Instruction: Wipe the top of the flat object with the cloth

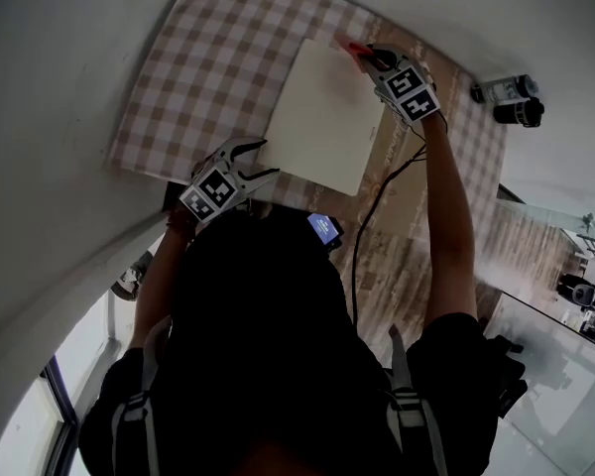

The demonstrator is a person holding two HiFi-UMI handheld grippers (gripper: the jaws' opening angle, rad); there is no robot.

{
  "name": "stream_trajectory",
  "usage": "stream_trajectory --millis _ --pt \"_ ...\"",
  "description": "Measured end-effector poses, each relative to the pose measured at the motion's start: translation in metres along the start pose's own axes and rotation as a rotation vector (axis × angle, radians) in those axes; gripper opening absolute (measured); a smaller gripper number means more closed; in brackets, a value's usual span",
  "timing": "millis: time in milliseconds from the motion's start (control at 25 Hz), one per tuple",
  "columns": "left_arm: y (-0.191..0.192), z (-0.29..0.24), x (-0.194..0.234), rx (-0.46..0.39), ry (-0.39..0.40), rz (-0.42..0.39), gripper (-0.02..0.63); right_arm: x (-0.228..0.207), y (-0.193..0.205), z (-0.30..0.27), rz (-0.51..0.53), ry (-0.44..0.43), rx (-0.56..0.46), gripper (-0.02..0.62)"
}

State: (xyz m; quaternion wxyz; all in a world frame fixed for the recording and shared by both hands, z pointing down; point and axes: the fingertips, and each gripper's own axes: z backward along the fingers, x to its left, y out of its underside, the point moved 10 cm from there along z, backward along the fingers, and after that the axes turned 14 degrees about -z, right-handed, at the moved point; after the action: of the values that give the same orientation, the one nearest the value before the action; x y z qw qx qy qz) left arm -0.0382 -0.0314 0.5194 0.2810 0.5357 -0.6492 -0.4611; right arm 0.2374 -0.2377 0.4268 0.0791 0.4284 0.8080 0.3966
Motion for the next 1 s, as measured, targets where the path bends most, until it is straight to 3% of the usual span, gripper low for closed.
stream_trajectory --millis 120,240,440,640,1000 --pt "0.004 -0.004 -0.001 0.008 0.002 0.004 0.268 -0.011 0.011 -0.018 0.043 0.064 0.053 0.021" --pt "0.004 -0.005 -0.001 0.019 0.002 0.007 0.265 -0.015 0.026 -0.032 0.09 0.075 0.119 0.021" --pt "0.016 -0.017 0.004 0.009 0.0 0.021 0.27 -0.014 0.051 -0.055 0.015 -0.001 0.191 0.021" --pt "0.014 -0.01 0.0 0.016 0.008 0.012 0.275 -0.006 0.059 -0.054 -0.179 -0.03 0.169 0.021" --pt "0.022 -0.009 -0.003 0.021 0.003 0.001 0.275 0.015 0.054 -0.053 -0.214 -0.147 0.268 0.02"
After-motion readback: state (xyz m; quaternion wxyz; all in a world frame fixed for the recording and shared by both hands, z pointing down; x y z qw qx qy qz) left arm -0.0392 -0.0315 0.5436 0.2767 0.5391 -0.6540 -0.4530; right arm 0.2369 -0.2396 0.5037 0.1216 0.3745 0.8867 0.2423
